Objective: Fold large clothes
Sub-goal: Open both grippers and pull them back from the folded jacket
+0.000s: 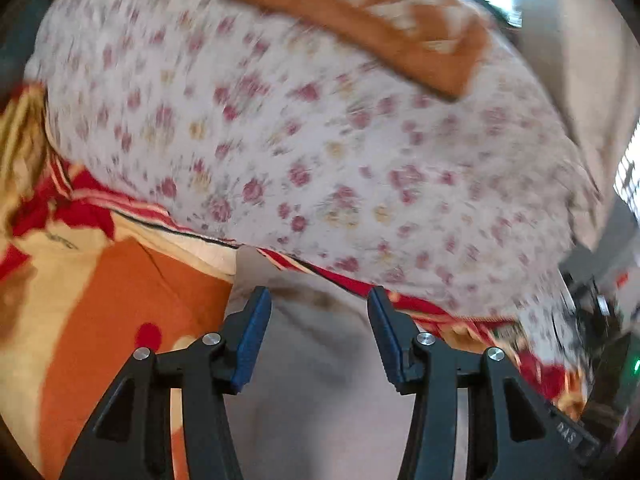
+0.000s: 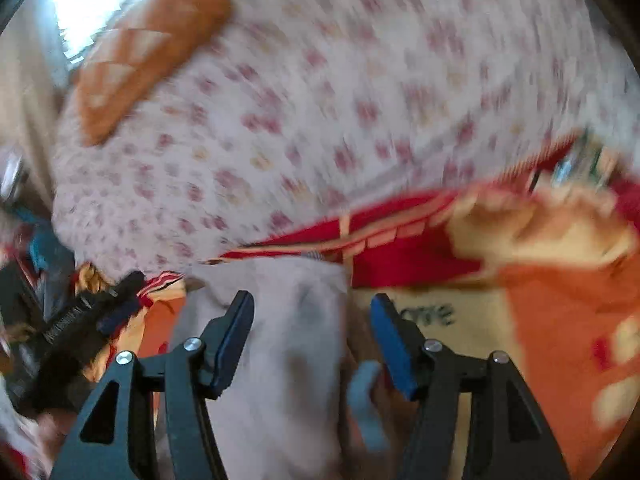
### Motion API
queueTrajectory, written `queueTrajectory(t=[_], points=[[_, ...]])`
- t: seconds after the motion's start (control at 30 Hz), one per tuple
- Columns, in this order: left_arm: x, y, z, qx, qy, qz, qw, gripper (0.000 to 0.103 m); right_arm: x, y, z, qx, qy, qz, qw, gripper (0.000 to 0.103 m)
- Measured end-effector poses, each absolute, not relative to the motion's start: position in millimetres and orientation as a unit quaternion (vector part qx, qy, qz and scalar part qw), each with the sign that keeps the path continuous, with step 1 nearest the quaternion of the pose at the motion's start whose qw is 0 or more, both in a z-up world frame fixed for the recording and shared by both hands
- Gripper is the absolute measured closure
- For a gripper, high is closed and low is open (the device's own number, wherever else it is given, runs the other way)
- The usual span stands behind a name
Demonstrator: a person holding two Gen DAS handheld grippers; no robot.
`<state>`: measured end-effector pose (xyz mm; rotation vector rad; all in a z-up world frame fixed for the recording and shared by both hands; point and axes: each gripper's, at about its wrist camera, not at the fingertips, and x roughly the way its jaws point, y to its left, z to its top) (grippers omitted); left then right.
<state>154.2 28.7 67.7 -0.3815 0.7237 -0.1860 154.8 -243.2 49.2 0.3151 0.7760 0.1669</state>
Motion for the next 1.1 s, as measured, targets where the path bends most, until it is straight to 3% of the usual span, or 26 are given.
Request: queueTrajectory(t=[0.13, 0.3, 0.4, 0.53, 0.6, 0.77, 1.1], points=[[95.3, 11.8, 56.1, -0.15, 0.394, -0.101, 0.901, 0.065, 84.6, -234.9, 47.2, 0.085, 0.346, 0.113, 0.928, 0.039], [46.8, -3.9, -4.0, -0.108, 0.464, -0.047, 0.878, 0.065, 37.6, -224.9, 17.5, 0.043, 0.387, 0.129, 0.912, 0.042], [41.5, -19.3, -11.1, -0.05, 0.443, -0.024, 0.895, 0.063, 43.4, -220.2, -20.3, 0.014, 0.462, 0.11, 0.88, 0.041], [40.2, -16.0, -6.3, -0.065, 0.441, -0.026, 0.895, 0.062, 35.1, -233.7, -12.9, 0.056, 0.439, 0.107, 0.891, 0.04], [36.7, -11.7, -5.0, -0.08, 0.445, -0.027, 0.891, 0.06, 14.6, -242.6, 0.5, 0.066, 0.399, 0.097, 0.909, 0.04], [37.5, -17.5, -9.7, -0.064, 0.445, -0.046, 0.892, 0.037, -41.1, -255.3, 18.6, 0.097, 0.343, 0.075, 0.931, 0.039], [36.9, -20.8, -8.4, -0.077, 0.435, -0.035, 0.896, 0.034, -53.7, -247.2, 5.2, 0.073, 0.367, 0.001, 0.927, 0.035]])
